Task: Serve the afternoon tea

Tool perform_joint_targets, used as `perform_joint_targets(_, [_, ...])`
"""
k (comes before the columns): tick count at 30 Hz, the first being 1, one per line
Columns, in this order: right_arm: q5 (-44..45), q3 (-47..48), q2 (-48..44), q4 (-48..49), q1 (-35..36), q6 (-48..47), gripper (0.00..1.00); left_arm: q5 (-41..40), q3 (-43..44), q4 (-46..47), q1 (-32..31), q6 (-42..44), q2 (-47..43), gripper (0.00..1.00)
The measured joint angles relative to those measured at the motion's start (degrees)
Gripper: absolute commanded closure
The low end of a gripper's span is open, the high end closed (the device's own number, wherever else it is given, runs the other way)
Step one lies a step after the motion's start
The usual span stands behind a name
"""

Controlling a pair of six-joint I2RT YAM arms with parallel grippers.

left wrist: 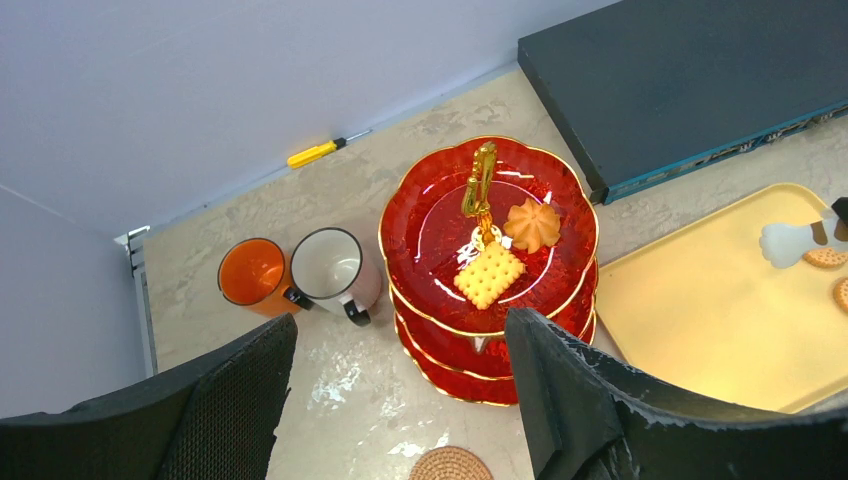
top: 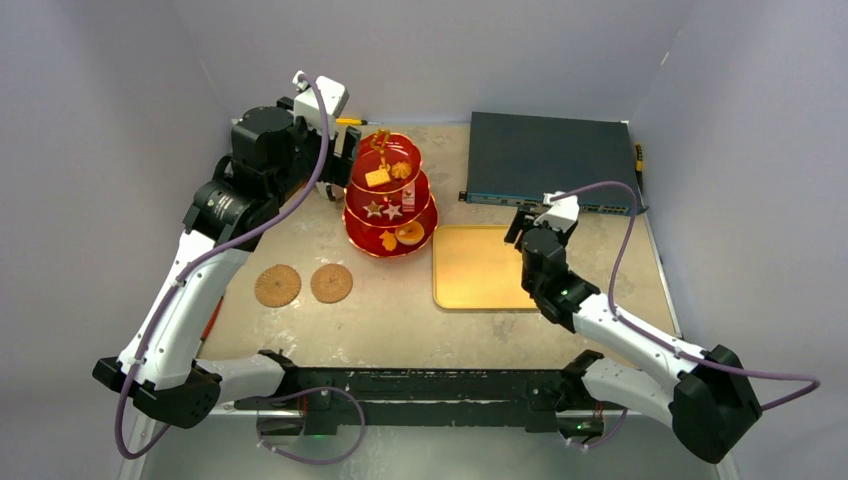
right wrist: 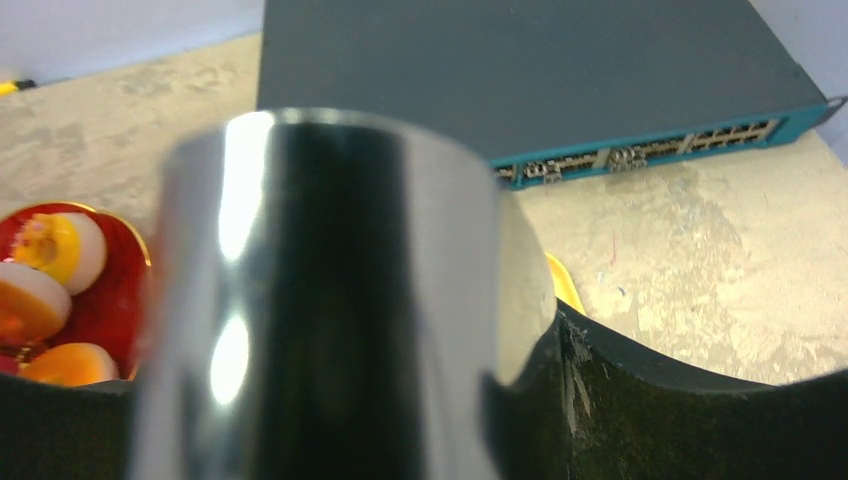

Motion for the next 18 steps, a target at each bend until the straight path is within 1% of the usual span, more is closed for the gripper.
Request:
perform_joint_targets(7, [0.15, -2.05, 2.27, -2.23, -3.10, 4.57, 0.30, 0.00, 0.00, 0.02, 0.00, 0.09, 0.02, 0.24])
perform_joint_targets(12, [0.00, -2.80, 2.08, -4.90, -6.08, 7.52, 0.30, 0.00, 0.00, 0.04, 0.00, 0.09, 0.02, 0.23])
perform_joint_targets(18, [0.04, -4.35, 0.00, -6.93, -7.30, 9.03, 0.30, 0.02, 0.00, 0.07, 0.00, 0.09, 0.20, 0.23])
